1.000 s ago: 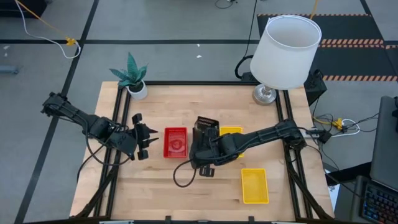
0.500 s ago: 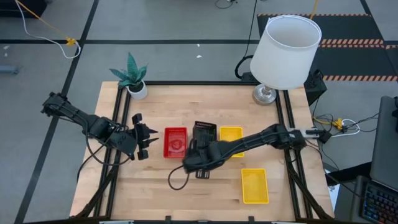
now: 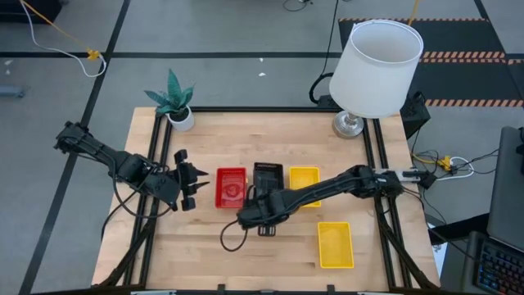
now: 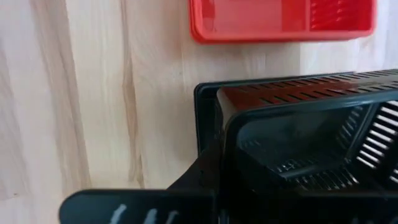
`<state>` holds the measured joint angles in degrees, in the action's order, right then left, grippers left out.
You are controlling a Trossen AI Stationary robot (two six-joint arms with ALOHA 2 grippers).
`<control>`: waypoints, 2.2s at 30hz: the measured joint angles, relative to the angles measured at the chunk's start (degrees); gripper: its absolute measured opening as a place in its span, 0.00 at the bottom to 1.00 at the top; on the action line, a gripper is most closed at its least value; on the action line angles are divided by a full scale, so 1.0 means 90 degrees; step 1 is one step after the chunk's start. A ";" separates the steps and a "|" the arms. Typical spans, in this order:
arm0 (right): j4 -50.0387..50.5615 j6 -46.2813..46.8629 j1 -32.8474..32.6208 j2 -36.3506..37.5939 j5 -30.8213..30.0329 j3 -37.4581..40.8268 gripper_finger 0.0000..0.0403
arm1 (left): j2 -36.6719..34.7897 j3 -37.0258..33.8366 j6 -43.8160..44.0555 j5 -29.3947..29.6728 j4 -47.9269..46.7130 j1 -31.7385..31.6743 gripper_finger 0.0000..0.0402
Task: Stack baskets by color
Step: Stack the top black bin on top of the bottom black bin
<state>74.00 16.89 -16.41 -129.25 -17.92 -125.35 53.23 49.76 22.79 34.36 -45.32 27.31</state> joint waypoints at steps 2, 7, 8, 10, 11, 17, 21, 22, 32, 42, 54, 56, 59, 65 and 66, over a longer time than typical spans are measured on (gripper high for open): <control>-0.0003 -0.0025 0.0019 -0.0002 0.0007 0.0137 0.00 | 0.0000 0.0000 -0.0023 0.0000 0.0062 0.0000 0.33; -0.0005 -0.0027 0.0041 -0.0002 0.0018 0.0479 0.00 | 0.0002 0.0000 -0.0141 0.0001 0.0245 0.0000 0.33; -0.0005 -0.0027 0.0041 -0.0002 0.0018 0.0531 0.00 | 0.0000 0.0000 -0.0163 0.0001 0.0273 0.0000 0.33; -0.0008 -0.0027 0.0041 -0.0002 0.0023 0.0599 0.00 | 0.0001 0.0000 -0.0168 0.0001 0.0272 0.0000 0.33; -0.0010 -0.0027 0.0041 -0.0002 0.0023 0.0610 0.00 | 0.0002 0.0000 -0.0172 0.0001 0.0272 0.0000 0.33; -0.0177 -0.0110 0.0040 -0.0002 0.0022 0.0660 0.04 | 0.0002 0.0000 -0.0182 0.0001 0.0272 0.0000 0.33; -0.0305 -0.0149 0.0039 -0.0002 0.0022 0.0660 0.07 | 0.0002 0.0000 -0.0180 0.0001 0.0272 0.0000 0.33; -0.0302 -0.0151 0.0039 -0.0002 0.0023 0.0660 0.08 | 0.0000 0.0000 -0.0180 0.0001 0.0272 0.0000 0.33; -0.0307 -0.0172 0.0037 -0.0002 0.0024 0.0660 0.17 | 0.0000 0.0000 -0.0172 0.0001 0.0270 0.0000 0.33; -0.0650 -0.0538 0.0034 -0.0002 0.0343 0.0660 0.11 | 0.0000 0.0000 -0.0163 0.0001 0.0270 0.0000 0.33; -0.0985 -0.0982 0.0051 0.0057 0.0362 0.0660 0.02 | 0.0002 0.0000 -0.0163 0.0001 0.0266 0.0000 0.33; -0.0722 -0.0982 0.0049 0.0081 0.0361 0.0656 0.02 | 0.0000 0.0000 -0.0165 0.0001 0.0265 0.0000 0.33; -0.0451 -0.0975 0.0054 0.0080 0.0358 0.0693 0.01 | 0.0000 0.0000 -0.0165 0.0001 0.0265 0.0000 0.33; -0.0716 -0.1088 0.0063 0.0080 0.0361 0.1033 0.01 | 0.0000 0.0000 -0.0155 0.0001 0.0263 0.0000 0.33; -0.0766 -0.1114 0.0066 0.0080 0.0363 0.1073 0.01 | 0.0002 0.0000 -0.0157 -0.0001 0.0263 0.0000 0.33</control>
<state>67.10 6.86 -15.81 -128.53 -14.66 -115.70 53.25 49.76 21.37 34.35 -42.96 27.31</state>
